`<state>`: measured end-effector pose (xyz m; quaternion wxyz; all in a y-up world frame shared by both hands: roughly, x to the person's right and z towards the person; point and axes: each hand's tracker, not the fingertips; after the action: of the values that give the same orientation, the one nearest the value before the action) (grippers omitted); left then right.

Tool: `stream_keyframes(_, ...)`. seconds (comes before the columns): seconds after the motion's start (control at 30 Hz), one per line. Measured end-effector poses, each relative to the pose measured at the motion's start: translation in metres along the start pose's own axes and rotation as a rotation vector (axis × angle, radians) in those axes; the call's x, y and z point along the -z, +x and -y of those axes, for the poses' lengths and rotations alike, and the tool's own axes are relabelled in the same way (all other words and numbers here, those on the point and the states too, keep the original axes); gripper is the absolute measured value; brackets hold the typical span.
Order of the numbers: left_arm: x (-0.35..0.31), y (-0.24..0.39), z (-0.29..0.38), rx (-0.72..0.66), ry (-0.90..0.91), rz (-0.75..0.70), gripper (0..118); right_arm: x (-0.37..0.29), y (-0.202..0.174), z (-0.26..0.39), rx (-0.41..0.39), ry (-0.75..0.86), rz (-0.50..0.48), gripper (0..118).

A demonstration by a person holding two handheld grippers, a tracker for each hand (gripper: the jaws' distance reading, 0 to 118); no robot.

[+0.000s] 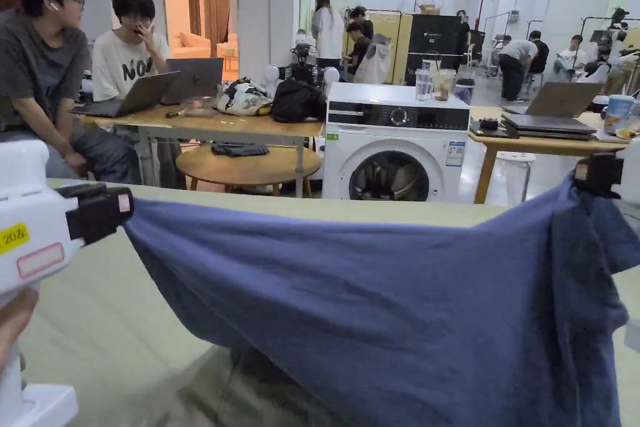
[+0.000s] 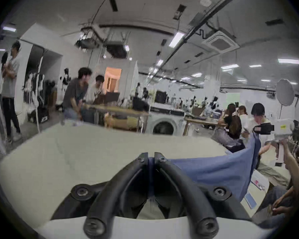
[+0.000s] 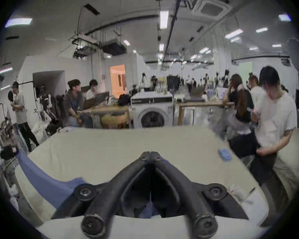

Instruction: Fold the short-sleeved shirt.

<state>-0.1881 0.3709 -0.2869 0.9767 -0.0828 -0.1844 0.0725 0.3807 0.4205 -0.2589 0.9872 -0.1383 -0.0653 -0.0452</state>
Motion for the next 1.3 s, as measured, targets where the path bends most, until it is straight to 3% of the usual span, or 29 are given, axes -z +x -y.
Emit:
stream_keyframes(0.2, 0.067, 0.007, -0.091, 0.11, 0.056, -0.05, 0, 0.022, -0.009, -0.078, -0.025, 0.086, 0.056, 0)
stream_keyframes(0.4, 0.105, -0.001, -0.156, 0.105, 0.1, -0.098, 0, 0.06, -0.035, -0.145, -0.093, 0.161, 0.097, 0)
stream_keyframes(0.47, 0.113, -0.003, -0.174, 0.107, 0.108, -0.135, 0, 0.072, -0.047, -0.164, -0.124, 0.188, 0.12, 0)
stream_keyframes(0.67, 0.129, -0.019, -0.19, 0.087, 0.105, -0.168, 0, 0.101, -0.069, -0.201, -0.114, 0.204, 0.114, 0)
stream_keyframes(0.83, 0.141, -0.029, -0.17, 0.094, 0.083, -0.185, 0, 0.121, -0.079, -0.196, -0.14, 0.201, 0.114, 0)
stream_keyframes(1.0, 0.141, -0.041, -0.131, 0.059, 0.035, -0.169, 0, 0.129, -0.073, -0.157, -0.073, 0.148, 0.051, 0)
stream_keyframes(1.3, 0.076, -0.049, -0.047, 0.042, -0.034, -0.12, 0, 0.073, -0.049, -0.059, -0.044, 0.071, -0.035, 0)
